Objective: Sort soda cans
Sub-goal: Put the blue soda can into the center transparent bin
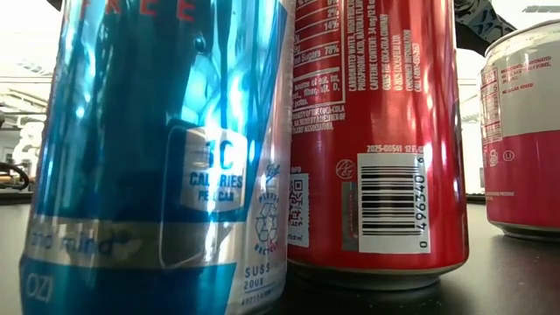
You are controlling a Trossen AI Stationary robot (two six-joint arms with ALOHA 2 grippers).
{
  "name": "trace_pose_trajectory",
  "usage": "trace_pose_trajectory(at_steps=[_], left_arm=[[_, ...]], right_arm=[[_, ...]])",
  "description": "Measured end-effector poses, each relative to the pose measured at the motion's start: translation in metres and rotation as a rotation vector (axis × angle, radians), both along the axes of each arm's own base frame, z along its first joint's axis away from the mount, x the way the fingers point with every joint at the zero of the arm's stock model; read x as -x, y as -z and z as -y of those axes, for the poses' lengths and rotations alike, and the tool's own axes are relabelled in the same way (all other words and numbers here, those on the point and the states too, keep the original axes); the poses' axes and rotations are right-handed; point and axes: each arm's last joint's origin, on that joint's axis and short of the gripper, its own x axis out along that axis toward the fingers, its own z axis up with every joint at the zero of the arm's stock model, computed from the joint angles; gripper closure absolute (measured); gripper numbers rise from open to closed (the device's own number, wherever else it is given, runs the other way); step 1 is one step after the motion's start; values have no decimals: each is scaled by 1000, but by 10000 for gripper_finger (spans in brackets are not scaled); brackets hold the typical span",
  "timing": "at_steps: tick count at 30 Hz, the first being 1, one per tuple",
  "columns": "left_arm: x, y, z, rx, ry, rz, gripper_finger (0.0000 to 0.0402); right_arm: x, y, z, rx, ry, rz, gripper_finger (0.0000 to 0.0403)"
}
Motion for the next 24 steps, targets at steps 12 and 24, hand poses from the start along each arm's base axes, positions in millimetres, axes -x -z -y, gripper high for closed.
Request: trace_pose_trajectory(at_steps=[12, 24], left_arm=[[2, 1, 0, 4, 0, -24, 10], [4, 3, 1, 8, 0, -49, 10]], right_arm=[[-1, 1, -1, -20, -5, 6, 144], [-5, 11, -1, -25, -12, -9, 144]])
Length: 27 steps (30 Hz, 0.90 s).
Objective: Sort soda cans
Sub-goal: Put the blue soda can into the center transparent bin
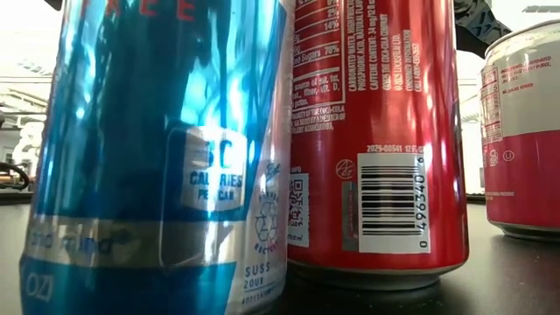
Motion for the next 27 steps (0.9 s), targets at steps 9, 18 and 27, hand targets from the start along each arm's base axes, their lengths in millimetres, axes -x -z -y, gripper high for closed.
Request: trace_pose_trajectory(at_steps=[9, 18, 27], left_arm=[[0, 0, 0, 1, 1, -4, 10], [0, 0, 0, 1, 0, -4, 10], [0, 0, 0, 4, 1, -3, 10]], right_arm=[[0, 0, 0, 1, 0, 2, 144], [0, 0, 0, 0, 2, 2, 144], [-1, 3, 0, -4, -1, -7, 106]])
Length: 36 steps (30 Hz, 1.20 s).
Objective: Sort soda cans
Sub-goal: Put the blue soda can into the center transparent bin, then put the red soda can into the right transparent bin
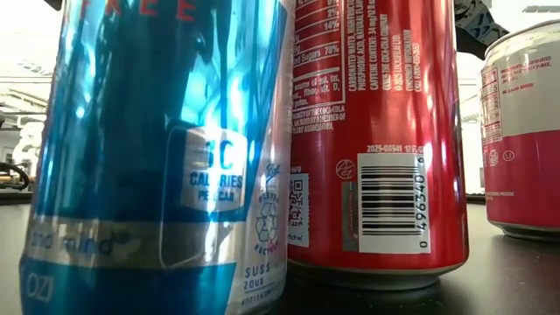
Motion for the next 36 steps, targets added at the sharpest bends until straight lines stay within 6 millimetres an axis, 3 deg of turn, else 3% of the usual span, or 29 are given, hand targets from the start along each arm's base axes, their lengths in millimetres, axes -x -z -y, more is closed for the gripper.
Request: trace_pose_trajectory(at_steps=[6, 13, 21, 29, 36], left_arm=[[0, 0, 0, 7, 6, 1, 10], [0, 0, 0, 8, 6, 2, 10], [0, 0, 0, 8, 6, 3, 10], [0, 0, 1, 9, 9, 4, 10], [-1, -1, 1, 26, -8, 22, 10]], right_arm=[[0, 0, 0, 1, 1, 1, 72], [2, -4, 0, 3, -3, 8, 60], [16, -46, -10, 33, -33, 89, 60], [32, -92, -52, 117, -69, 162, 60], [33, -96, -119, 245, -143, 78, 60]])
